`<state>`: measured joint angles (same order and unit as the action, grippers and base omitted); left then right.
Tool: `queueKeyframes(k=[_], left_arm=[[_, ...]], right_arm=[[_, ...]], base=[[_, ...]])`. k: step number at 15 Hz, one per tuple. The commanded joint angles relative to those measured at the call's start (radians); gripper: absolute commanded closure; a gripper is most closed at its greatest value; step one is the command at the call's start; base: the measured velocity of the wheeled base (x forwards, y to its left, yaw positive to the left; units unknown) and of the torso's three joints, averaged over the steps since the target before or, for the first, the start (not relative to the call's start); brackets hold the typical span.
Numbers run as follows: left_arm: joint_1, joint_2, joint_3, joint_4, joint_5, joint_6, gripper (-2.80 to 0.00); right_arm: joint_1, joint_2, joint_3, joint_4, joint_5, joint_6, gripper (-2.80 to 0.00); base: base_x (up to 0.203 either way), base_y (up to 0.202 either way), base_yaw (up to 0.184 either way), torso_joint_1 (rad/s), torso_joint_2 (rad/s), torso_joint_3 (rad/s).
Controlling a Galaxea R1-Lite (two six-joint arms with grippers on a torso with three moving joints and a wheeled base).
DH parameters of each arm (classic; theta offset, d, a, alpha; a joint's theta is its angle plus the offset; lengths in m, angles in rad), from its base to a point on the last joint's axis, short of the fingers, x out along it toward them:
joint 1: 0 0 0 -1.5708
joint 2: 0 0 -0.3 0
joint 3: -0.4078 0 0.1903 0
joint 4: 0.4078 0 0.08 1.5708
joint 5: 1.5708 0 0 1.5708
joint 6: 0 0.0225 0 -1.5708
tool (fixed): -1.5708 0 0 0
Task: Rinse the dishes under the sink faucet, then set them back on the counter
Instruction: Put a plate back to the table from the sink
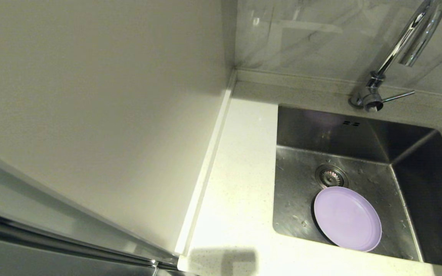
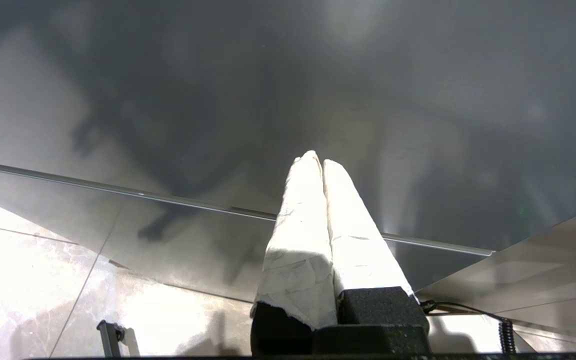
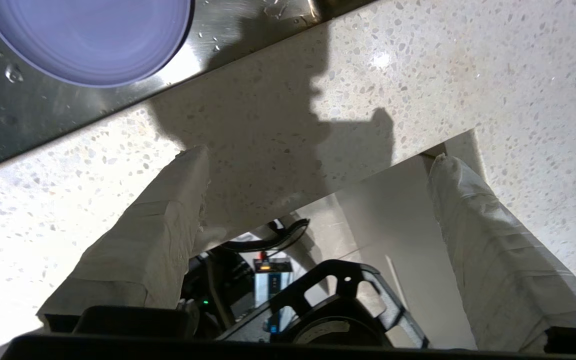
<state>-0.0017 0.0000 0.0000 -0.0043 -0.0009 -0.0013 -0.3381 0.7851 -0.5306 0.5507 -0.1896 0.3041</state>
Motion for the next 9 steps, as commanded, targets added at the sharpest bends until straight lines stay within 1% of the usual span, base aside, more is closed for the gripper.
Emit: queueKeyframes(k=[1, 3, 6, 8, 9], left_arm=[[0.0, -0.001, 0.003, 0.0, 0.001, 0.0, 0.0], [0.0, -0.001, 0.003, 0.0, -0.001, 0.0, 0.0], [0.0, 0.0, 0.003, 0.0, -0.001, 0.0, 0.0], [0.0, 0.0, 0.003, 0.0, -0.001, 0.0, 0.0], [0.0, -0.001, 0.003, 0.0, 0.001, 0.0, 0.0]], right_arm=[[0.001, 0.019, -0.001, -0.019, -0.001, -0.067, -2.8], [0.001, 0.016, -0.001, -0.029, -0.001, -0.122, -2.8], [0.002, 0.013, -0.02, -0.044, -0.004, -0.281, -2.8], [0.005, 0.044, -0.034, -0.115, -0.005, -0.337, -2.8], [0.009, 0.075, -0.033, -0.198, -0.005, -0.359, -2.8]], base=[[0.0, 0.0, 0.0, 0.0, 0.0, 0.0], [0.0, 0.0, 0.0, 0.0, 0.0, 0.0], [0.0, 0.0, 0.0, 0.0, 0.0, 0.0], [0.0, 0.0, 0.0, 0.0, 0.0, 0.0], [0.0, 0.0, 0.0, 0.0, 0.0, 0.0]])
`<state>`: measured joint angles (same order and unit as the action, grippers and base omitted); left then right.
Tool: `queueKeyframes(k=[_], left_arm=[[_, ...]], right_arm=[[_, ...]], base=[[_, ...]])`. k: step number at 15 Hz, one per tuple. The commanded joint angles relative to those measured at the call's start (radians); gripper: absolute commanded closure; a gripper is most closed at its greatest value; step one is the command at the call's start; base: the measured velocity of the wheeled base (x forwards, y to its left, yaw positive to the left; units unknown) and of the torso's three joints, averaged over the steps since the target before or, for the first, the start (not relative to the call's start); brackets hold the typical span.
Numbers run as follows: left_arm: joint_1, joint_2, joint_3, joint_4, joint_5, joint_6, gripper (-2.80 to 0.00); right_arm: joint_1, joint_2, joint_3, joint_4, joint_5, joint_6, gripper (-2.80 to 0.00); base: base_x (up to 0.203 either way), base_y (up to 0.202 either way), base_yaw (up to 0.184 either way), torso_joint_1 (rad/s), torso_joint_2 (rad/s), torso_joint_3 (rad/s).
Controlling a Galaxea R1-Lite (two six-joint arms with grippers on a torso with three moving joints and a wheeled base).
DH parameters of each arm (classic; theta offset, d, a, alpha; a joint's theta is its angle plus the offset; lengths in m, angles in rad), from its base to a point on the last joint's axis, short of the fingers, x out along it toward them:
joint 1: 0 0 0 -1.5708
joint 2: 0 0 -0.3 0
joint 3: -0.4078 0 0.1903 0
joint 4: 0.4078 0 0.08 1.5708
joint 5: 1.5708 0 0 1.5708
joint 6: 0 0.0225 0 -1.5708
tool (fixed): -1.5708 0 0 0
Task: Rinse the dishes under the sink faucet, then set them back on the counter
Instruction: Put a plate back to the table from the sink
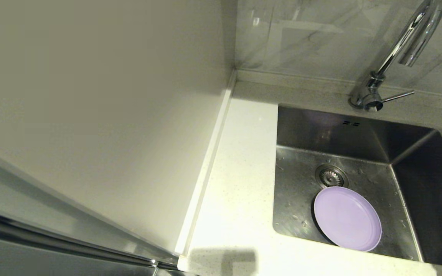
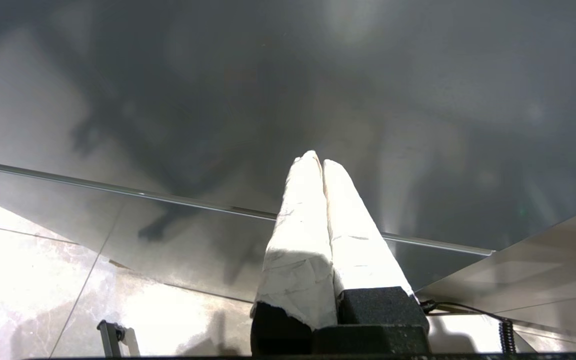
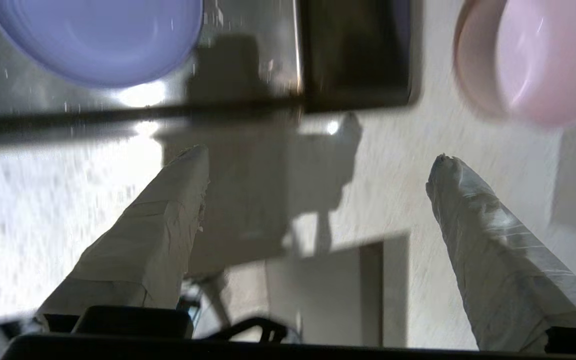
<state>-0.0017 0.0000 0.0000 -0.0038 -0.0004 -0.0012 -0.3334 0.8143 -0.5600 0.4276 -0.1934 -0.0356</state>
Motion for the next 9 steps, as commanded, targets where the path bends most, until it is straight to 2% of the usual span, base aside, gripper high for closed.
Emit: queueKeyframes(k=[1, 3, 5, 7, 9], left_arm=[[0.0, 0.0, 0.003, -0.001, 0.0, 0.0, 0.0], [0.0, 0.0, 0.003, -0.001, 0.0, 0.0, 0.0], [0.0, 0.0, 0.003, -0.001, 0.0, 0.0, 0.0], [0.0, 0.0, 0.003, -0.001, -0.001, 0.0, 0.0], [0.0, 0.0, 0.003, -0.001, 0.0, 0.0, 0.0]], right_arm=[[0.021, 0.074, -0.006, -0.164, -0.007, -0.046, -2.8], [0.089, 0.135, -0.023, -0.327, -0.028, -0.118, -2.8], [0.139, 0.23, -0.049, -0.43, -0.029, -0.137, -2.8], [0.202, 0.343, -0.099, -0.503, -0.029, -0.08, -2.8], [0.272, 0.449, -0.162, -0.525, -0.029, 0.019, -2.8]], base=[[0.0, 0.0, 0.0, 0.0, 0.0, 0.0], [0.0, 0.0, 0.0, 0.0, 0.0, 0.0], [0.0, 0.0, 0.0, 0.0, 0.0, 0.0], [0.0, 0.0, 0.0, 0.0, 0.0, 0.0], [0.0, 0.0, 0.0, 0.0, 0.0, 0.0]])
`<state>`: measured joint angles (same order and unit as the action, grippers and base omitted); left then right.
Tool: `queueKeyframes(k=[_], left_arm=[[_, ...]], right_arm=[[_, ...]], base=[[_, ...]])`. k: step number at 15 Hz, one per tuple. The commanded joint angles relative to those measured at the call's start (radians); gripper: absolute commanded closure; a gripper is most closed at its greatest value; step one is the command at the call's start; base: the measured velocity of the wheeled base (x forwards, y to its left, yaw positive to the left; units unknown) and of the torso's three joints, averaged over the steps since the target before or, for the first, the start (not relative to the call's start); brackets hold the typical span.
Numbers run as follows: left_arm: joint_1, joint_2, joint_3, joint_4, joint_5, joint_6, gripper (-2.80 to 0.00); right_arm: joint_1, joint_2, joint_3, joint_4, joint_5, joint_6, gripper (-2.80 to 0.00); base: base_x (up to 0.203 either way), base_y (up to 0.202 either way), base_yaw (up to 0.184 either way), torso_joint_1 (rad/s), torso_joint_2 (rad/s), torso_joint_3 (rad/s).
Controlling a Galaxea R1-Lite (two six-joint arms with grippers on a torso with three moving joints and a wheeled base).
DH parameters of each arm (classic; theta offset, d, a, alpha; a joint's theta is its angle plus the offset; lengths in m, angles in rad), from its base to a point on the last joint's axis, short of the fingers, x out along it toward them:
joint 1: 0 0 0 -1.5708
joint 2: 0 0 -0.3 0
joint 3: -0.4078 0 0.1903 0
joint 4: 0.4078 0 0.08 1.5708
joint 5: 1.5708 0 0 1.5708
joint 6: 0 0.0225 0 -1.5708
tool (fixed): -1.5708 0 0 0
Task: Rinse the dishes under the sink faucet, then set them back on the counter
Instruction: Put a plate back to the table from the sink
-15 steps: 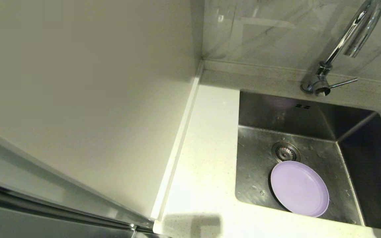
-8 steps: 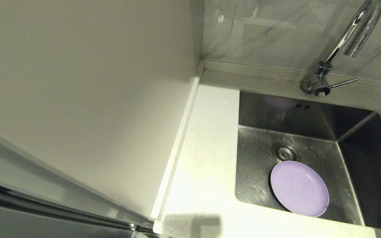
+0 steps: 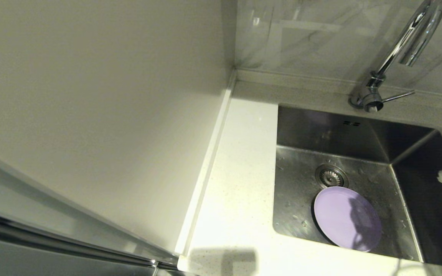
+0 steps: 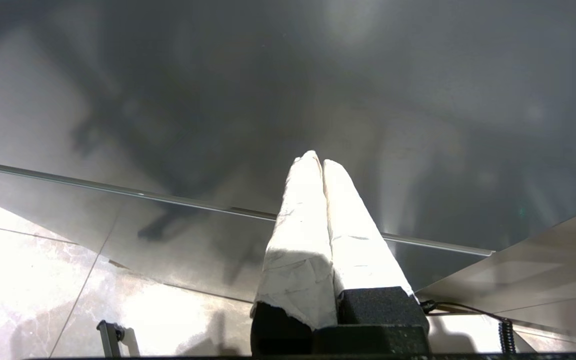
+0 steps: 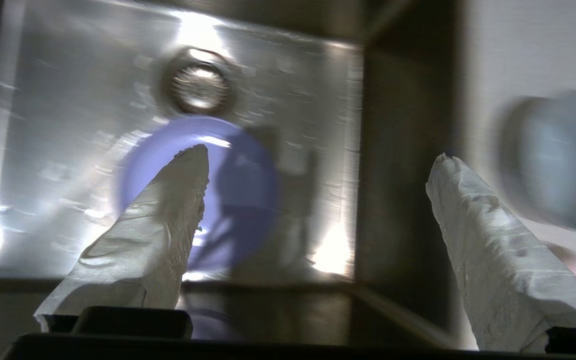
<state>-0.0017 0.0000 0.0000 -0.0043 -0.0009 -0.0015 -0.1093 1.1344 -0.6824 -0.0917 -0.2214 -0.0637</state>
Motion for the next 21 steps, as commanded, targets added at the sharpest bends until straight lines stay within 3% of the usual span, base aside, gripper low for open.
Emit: queueKeyframes(k=[1, 5, 8, 10, 12, 14, 19, 21], left_arm=[[0.0, 0.0, 0.003, 0.0, -0.001, 0.0, 0.0], [0.0, 0.0, 0.003, 0.0, 0.0, 0.0, 0.0], [0.0, 0.0, 0.003, 0.0, 0.0, 0.0, 0.0], [0.0, -0.001, 0.003, 0.0, 0.0, 0.0, 0.0], [0.0, 0.0, 0.003, 0.0, 0.001, 0.0, 0.0], [0.0, -0.001, 0.003, 0.0, 0.0, 0.0, 0.0], [0.0, 0.0, 0.003, 0.0, 0.001, 0.0, 0.0], [0.0, 0.0, 0.003, 0.0, 0.001, 0.0, 0.0]], right_arm=[[0.068, 0.188, -0.055, -0.011, -0.001, 0.084, -2.8], [0.088, 0.445, -0.084, -0.042, 0.04, 0.135, -2.8], [0.084, 0.606, -0.128, -0.1, 0.13, 0.142, -2.8], [0.079, 0.687, -0.134, -0.21, 0.204, 0.142, -2.8], [0.065, 0.738, -0.125, -0.31, 0.289, 0.141, -2.8], [0.06, 0.743, -0.126, -0.322, 0.353, 0.127, -2.8], [-0.006, 0.792, -0.115, -0.334, 0.365, 0.082, -2.8], [-0.035, 0.798, -0.098, -0.344, 0.392, 0.022, -2.8]], base=[[0.0, 0.0, 0.0, 0.0, 0.0, 0.0], [0.0, 0.0, 0.0, 0.0, 0.0, 0.0], [0.0, 0.0, 0.0, 0.0, 0.0, 0.0], [0.0, 0.0, 0.0, 0.0, 0.0, 0.0], [0.0, 0.0, 0.0, 0.0, 0.0, 0.0], [0.0, 0.0, 0.0, 0.0, 0.0, 0.0], [0.0, 0.0, 0.0, 0.0, 0.0, 0.0], [0.0, 0.0, 0.0, 0.0, 0.0, 0.0]])
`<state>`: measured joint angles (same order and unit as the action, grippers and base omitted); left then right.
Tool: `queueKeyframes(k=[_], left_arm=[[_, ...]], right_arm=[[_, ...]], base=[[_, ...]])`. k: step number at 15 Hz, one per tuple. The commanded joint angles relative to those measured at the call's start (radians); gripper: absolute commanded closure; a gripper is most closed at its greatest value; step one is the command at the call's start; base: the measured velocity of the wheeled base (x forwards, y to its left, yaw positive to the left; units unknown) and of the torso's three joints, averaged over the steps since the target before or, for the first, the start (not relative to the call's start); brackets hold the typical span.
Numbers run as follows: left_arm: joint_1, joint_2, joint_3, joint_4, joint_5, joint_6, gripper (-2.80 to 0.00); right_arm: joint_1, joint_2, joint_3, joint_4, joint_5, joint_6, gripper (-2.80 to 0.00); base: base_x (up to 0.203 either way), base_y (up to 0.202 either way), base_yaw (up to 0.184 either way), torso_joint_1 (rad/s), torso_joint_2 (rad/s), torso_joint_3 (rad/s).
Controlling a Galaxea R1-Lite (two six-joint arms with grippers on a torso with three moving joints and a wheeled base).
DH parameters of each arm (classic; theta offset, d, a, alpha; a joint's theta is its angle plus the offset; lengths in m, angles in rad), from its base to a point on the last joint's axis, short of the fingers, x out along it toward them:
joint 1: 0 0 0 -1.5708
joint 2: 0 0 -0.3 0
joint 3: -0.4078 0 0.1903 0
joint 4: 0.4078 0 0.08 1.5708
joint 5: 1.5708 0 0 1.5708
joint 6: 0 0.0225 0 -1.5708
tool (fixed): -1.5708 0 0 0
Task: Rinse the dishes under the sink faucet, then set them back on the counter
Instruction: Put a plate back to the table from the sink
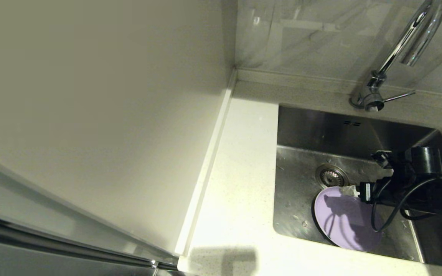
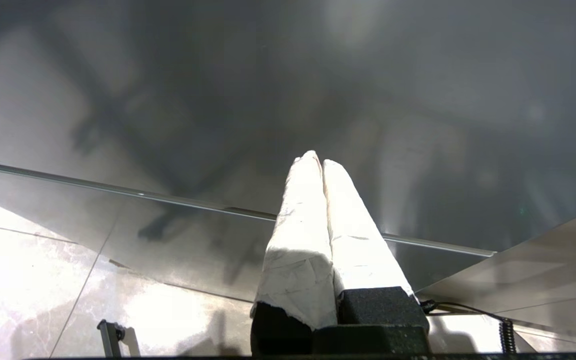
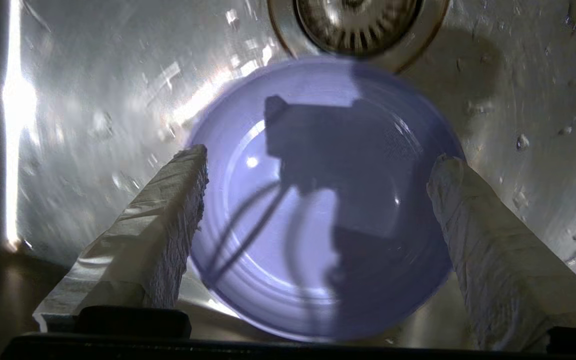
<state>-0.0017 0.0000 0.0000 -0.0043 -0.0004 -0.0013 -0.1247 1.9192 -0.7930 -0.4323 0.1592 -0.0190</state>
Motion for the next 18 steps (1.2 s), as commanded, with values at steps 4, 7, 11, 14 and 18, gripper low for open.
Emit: queueKeyframes(k=[4, 7, 11, 14, 18], left_arm=[[0.0, 0.0, 0.003, 0.0, -0.001, 0.0, 0.0], [0.0, 0.0, 0.003, 0.0, 0.0, 0.0, 0.0], [0.0, 0.0, 0.003, 0.0, -0.001, 0.0, 0.0], [0.0, 0.0, 0.003, 0.0, -0.001, 0.0, 0.0], [0.0, 0.0, 0.003, 0.0, 0.0, 0.0, 0.0]], right_arm=[[-0.116, 0.0, 0.048, 0.002, 0.091, -0.113, -2.8], [-0.228, 0.053, 0.024, 0.028, 0.091, -0.16, -2.8], [-0.309, 0.214, -0.085, 0.031, 0.096, -0.26, -2.8], [-0.305, 0.271, -0.13, 0.032, 0.153, -0.269, -2.8], [-0.279, 0.277, -0.14, 0.028, 0.212, -0.272, -2.8]], base=[[0.0, 0.0, 0.0, 0.0, 0.0, 0.0], [0.0, 0.0, 0.0, 0.0, 0.0, 0.0], [0.0, 0.0, 0.0, 0.0, 0.0, 0.0], [0.0, 0.0, 0.0, 0.0, 0.0, 0.0], [0.0, 0.0, 0.0, 0.0, 0.0, 0.0]])
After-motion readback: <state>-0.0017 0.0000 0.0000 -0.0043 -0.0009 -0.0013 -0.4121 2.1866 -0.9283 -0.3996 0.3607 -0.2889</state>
